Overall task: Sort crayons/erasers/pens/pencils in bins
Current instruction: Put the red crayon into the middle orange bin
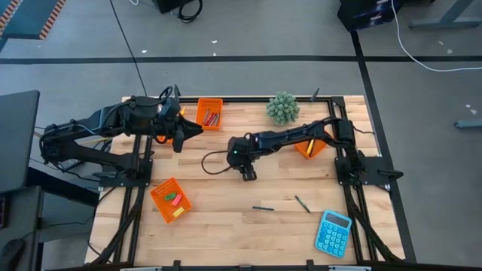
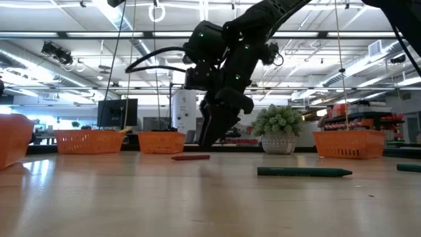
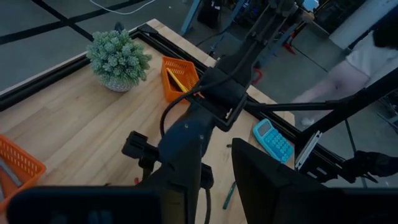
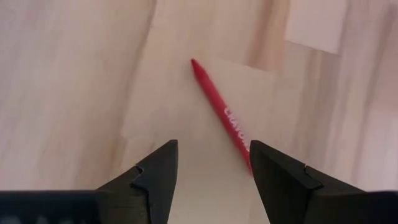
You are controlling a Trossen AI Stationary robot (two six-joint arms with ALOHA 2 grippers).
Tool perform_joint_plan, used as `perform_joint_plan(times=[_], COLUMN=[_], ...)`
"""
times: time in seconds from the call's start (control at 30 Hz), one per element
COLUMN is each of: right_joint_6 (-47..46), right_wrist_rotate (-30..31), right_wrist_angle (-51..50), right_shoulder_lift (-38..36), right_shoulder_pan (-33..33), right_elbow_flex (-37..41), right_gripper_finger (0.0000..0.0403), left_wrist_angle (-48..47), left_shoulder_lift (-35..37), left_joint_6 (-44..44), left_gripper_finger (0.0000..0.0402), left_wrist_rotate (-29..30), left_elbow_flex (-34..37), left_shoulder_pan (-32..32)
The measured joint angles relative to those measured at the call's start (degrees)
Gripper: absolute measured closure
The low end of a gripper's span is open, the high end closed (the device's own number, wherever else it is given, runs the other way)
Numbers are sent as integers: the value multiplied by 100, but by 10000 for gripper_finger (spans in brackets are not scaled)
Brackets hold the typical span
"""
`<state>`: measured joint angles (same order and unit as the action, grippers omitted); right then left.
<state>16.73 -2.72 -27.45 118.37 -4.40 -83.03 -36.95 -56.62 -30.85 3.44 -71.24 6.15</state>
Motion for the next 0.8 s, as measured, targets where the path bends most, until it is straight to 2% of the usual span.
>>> perform_joint_plan(times=[0.5,0.63,0.8], right_joint_6=[652,531,180], right_wrist_rotate=[-481,-464,-425], right_wrist_angle=[83,46,42], right_shoulder_lift=[358,363,367], right_shoulder_pan=[-438,-444,-442], right_elbow_flex=[-23,-23,-21], right_gripper_finger=[201,219,261], left_wrist_angle=[-53,-98,-105], left_shoulder_lift=[0,2,2], left_joint_6=[18,44,48], left_gripper_finger=[305,304,305], left_wrist_rotate=[-21,-23,-22], left_elbow_flex=[0,0,0], left_shoulder_pan=[0,-1,0])
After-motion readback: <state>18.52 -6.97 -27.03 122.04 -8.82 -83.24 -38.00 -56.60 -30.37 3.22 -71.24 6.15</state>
